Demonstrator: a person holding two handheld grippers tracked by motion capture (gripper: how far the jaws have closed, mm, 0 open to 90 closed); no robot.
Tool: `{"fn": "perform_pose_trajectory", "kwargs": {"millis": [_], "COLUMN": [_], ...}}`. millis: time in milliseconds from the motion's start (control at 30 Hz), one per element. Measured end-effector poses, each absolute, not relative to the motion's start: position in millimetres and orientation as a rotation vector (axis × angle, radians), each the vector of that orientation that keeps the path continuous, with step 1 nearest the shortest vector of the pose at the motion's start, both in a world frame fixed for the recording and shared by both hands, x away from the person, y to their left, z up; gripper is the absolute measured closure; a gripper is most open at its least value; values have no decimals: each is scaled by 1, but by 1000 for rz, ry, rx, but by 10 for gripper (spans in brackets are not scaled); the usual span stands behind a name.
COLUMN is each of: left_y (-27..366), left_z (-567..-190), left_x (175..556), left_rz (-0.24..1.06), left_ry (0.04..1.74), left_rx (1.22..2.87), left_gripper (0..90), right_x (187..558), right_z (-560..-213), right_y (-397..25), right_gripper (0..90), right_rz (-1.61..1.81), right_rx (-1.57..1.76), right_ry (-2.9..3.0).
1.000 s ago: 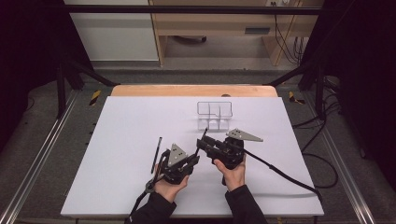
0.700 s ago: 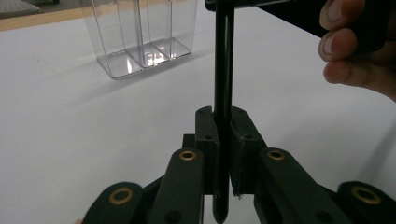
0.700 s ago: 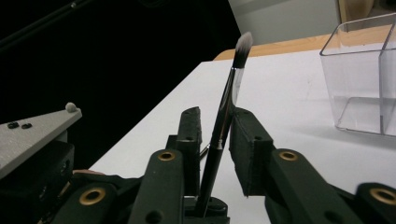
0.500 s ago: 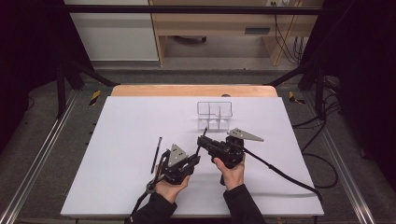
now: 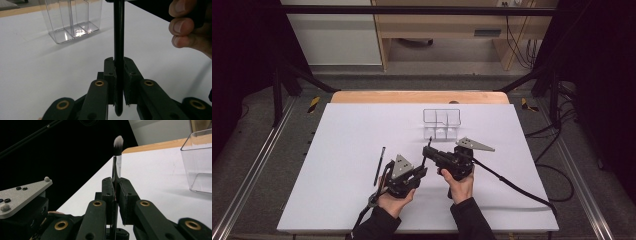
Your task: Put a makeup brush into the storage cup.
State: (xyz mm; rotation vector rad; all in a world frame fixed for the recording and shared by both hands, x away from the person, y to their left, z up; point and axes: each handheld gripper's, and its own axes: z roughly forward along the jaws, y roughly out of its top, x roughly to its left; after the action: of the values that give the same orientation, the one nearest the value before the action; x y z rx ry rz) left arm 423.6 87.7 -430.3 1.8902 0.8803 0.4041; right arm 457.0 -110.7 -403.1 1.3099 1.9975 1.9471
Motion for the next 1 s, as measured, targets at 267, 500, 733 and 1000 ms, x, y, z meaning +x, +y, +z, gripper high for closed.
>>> {"fn": "perform_pose_trajectory", "kwargs": {"millis": [267,500,733,1000], "left_y": [94,107,122,144], "left_z": [-427,-419,-413,-411], "left_x": [425,429,430,430], "left_rz": [394,389,397,413], "left_ry": [837,803,763,740], "left_rx": [1921,1957,1974,1998], "left_gripper": [643,458,298,172], "right_x": [457,457,457,457], "right_z": [-400,-395,-391,-386], "right_y": [-115,-119,-123,-129], "right_gripper": [841,841,841,841], "right_rz": [1914,1877,1841,1800], "right_rx": [1266,1239,1202,1170], "right_ry": [1993,1984,1978,1967]}}
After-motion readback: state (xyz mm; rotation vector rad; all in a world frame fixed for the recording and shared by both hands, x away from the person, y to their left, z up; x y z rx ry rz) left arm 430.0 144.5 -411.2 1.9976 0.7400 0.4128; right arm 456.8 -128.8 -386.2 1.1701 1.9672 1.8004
